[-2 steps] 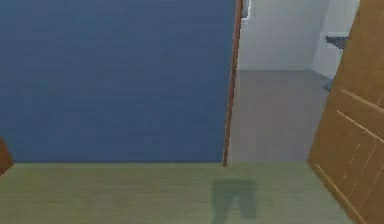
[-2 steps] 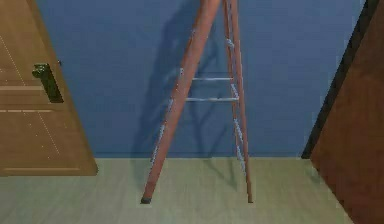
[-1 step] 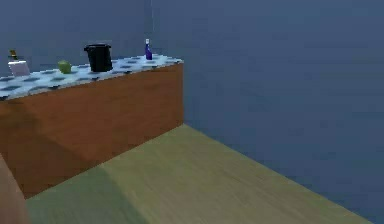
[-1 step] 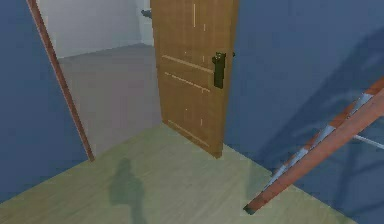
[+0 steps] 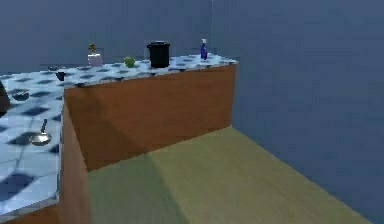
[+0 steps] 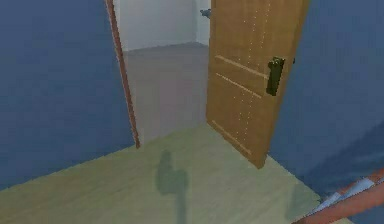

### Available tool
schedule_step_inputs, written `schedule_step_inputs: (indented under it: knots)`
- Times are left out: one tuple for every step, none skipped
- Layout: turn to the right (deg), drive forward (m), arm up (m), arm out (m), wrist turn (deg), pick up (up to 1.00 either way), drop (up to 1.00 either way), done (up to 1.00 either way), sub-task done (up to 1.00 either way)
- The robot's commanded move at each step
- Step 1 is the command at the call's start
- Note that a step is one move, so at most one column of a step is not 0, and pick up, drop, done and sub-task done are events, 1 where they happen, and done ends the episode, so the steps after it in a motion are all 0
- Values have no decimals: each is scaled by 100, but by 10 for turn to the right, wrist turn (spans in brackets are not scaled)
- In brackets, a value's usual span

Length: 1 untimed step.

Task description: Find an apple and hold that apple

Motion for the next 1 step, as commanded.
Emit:
schedule_step_inputs:
  knots:
    - [0, 55, 0, 0, 0, 0, 0, 0, 0]
